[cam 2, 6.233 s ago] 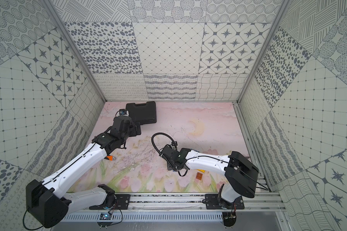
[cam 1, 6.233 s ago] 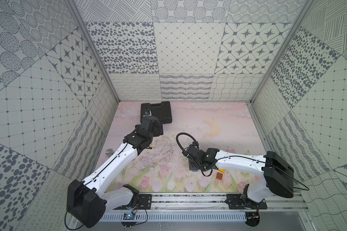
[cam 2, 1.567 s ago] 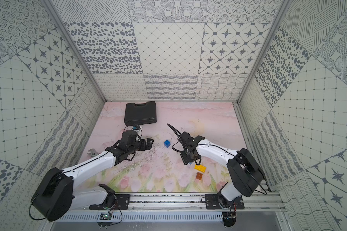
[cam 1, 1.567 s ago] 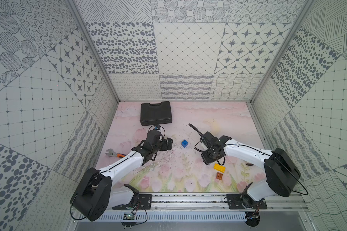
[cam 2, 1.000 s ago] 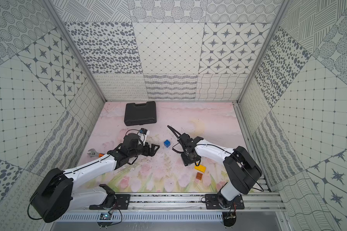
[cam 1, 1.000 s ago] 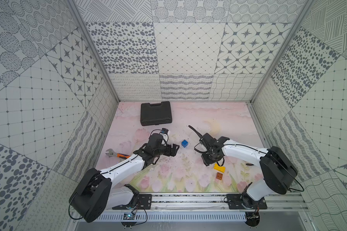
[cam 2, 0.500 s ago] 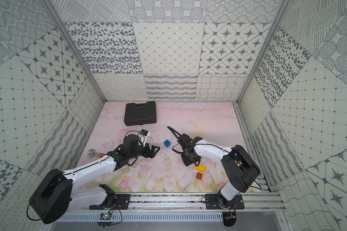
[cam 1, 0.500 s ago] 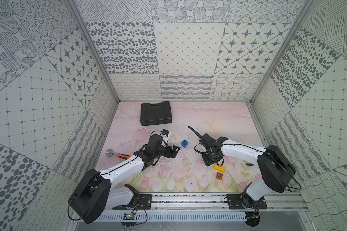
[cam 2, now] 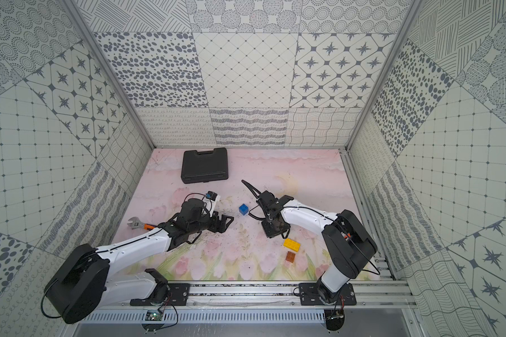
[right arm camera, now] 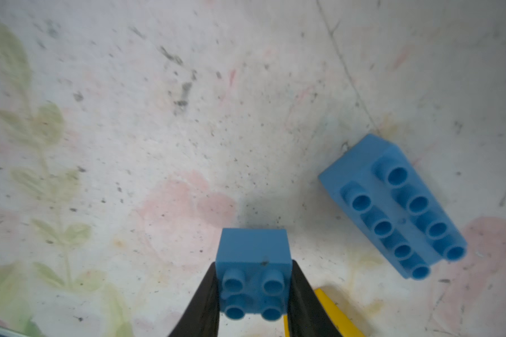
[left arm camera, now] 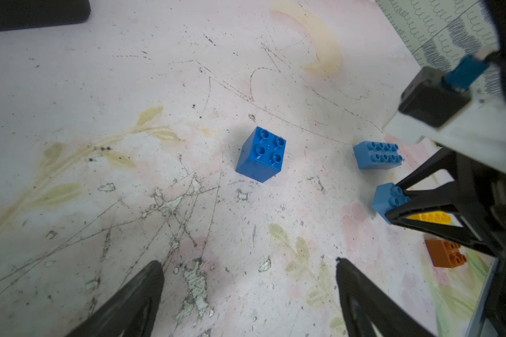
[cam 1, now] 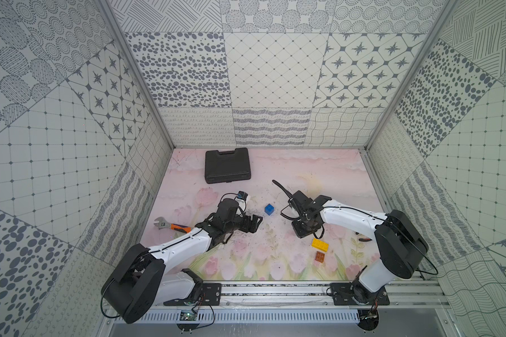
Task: Assemble the letter f with lego
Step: Pick up the lego brick from the center of the board, then place the lego brick at the center of the board.
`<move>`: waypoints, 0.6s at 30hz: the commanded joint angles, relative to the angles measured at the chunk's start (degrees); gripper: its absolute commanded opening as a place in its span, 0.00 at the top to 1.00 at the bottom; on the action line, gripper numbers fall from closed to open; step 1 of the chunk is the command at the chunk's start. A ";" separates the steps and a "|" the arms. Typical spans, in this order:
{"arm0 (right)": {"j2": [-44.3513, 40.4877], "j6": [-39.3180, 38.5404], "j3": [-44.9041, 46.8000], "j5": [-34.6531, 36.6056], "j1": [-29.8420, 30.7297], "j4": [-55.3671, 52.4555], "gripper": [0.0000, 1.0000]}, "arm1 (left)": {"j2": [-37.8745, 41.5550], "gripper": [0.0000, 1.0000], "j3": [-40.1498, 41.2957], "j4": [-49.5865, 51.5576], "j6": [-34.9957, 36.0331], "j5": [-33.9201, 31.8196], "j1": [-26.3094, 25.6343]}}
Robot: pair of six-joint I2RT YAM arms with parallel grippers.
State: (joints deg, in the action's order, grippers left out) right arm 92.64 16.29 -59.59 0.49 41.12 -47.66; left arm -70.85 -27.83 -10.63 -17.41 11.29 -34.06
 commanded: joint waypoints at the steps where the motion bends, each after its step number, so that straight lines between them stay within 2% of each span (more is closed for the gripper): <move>1: 1.82 -3.07 -6.76 -0.44 -0.34 -0.79 0.70 | -0.55 0.08 1.00 -5.01 1.30 -1.63 -0.60; 11: 14.93 -13.41 -27.92 -4.63 -1.22 -7.60 0.69 | -4.20 0.10 2.17 -9.51 -1.29 -4.84 -0.56; 18: 21.88 -17.57 -38.36 -5.89 -1.26 -12.65 0.69 | -7.13 0.10 0.85 -8.13 -2.86 -7.37 -0.52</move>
State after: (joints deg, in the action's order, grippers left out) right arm 113.10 2.20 -94.56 -3.86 40.03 -56.80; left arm -76.14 -25.91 -16.49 -18.55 6.87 -34.48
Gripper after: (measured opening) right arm 0.352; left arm 0.902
